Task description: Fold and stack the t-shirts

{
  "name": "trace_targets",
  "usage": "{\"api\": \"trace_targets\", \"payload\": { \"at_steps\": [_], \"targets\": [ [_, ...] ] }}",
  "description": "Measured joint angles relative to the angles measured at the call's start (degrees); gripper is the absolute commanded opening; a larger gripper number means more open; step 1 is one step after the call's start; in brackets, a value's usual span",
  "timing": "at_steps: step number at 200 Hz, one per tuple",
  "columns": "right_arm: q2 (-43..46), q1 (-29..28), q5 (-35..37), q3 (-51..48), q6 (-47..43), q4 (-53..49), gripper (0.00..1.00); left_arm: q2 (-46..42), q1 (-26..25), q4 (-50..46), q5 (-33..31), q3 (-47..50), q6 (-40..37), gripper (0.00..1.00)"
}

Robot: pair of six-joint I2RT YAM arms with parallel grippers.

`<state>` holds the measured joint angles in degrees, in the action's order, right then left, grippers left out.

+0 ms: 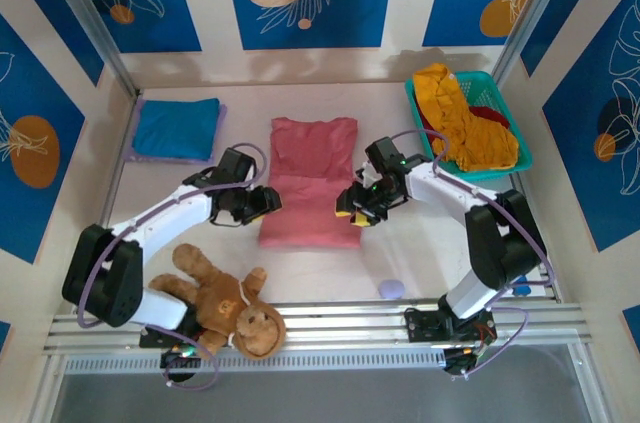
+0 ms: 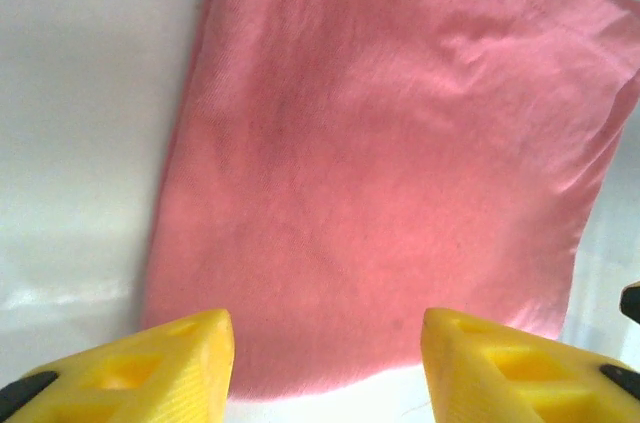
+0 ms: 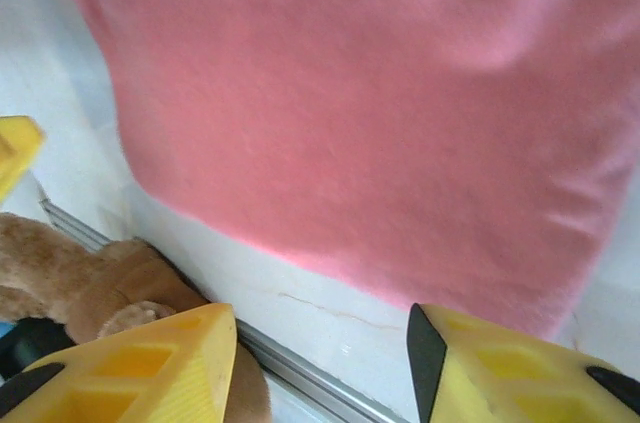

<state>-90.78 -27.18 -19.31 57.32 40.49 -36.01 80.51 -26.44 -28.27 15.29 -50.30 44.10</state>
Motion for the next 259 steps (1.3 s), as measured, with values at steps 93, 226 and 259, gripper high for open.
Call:
{"api": "trace_targets", "payload": {
  "at_steps": [93, 226, 259],
  "targets": [
    [2.4, -0.9, 4.1, -9.5, 2.3, -1.4, 0.4, 2.3, -0.7, -8.4, -0.5, 1.6, -5.6, 0.43],
    [-2.6, 0.0, 4.0, -10.3, 2.3, 3.8, 0.23, 6.4, -0.8, -2.6, -0.2, 7.0, -4.2, 0.31],
    [-2.6, 0.0, 3.5, -10.2, 1.5, 4.4, 0.1, 5.5, -0.7, -2.0, -0.7, 7.9, -2.5, 0.15]
  ]
}}
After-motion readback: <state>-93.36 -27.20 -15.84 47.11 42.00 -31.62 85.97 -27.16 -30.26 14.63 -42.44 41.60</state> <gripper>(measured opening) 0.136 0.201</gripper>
